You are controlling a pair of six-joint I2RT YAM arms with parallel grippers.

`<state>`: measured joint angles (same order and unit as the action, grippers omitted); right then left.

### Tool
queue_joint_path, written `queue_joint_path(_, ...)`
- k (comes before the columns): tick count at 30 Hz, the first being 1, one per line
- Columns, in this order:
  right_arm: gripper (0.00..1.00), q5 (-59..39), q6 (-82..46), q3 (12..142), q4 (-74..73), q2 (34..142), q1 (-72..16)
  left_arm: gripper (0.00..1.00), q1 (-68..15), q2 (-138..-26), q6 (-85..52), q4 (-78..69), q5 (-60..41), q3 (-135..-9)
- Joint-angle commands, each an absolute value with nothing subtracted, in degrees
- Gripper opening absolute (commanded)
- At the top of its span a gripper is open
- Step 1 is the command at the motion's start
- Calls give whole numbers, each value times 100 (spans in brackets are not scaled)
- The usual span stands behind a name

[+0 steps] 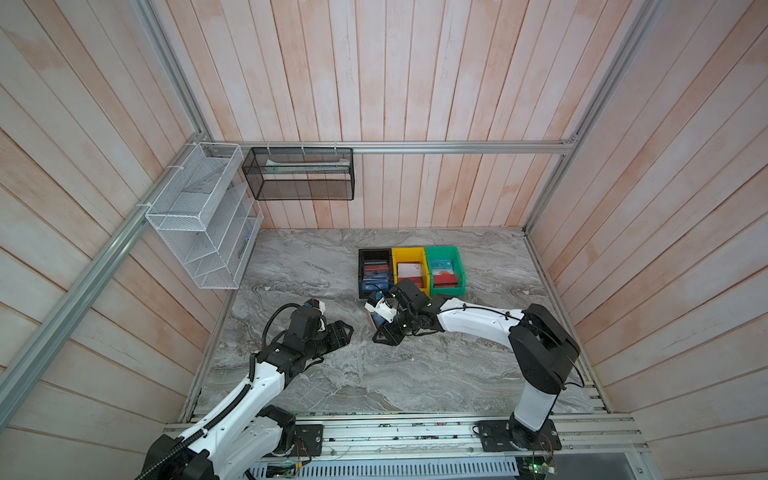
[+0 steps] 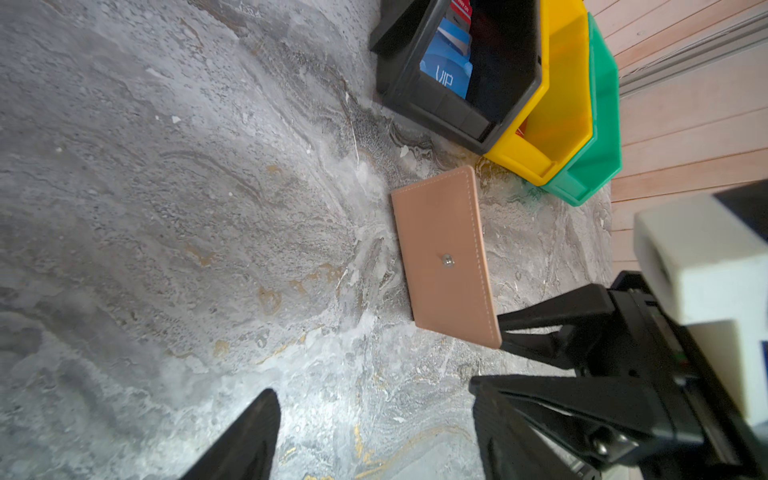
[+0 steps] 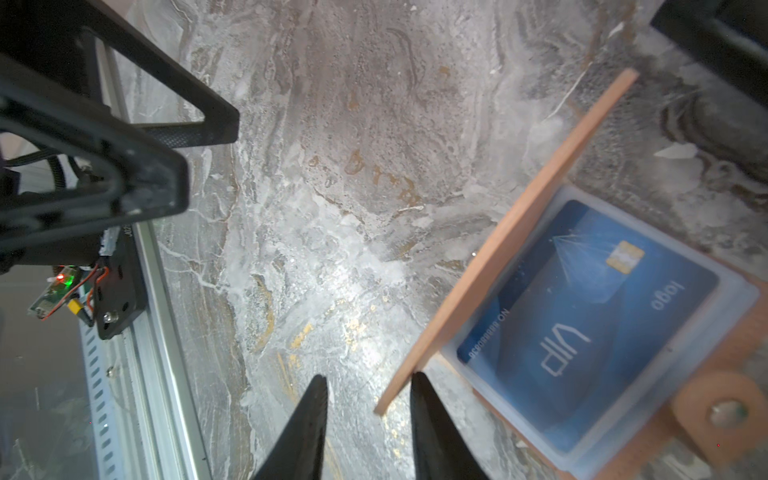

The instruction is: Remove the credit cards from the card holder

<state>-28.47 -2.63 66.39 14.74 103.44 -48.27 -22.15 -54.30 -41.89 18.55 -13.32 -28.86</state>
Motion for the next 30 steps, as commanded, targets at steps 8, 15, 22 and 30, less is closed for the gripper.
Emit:
queue_joint_path(8, 34, -4130, -183, 6645, 758, 10673, -4429, 76, -2045, -5470, -4010, 1899, -1533, -3245)
queue_joint_path(15, 33, -4478, -163, 6767, 618, 10919, -4410, 74, -1842, -5933, -3827, 1698, -1859, -3704)
queue_joint_path(22, 29, -4652, -139, 6901, 588, 11131, -4412, 69, -1775, -7064, -3732, 1393, -2504, -4535)
queue_joint_path(30, 28, -4808, -190, 6820, 416, 11162, -4412, 65, -1775, -7869, -3989, 811, -2746, -4203)
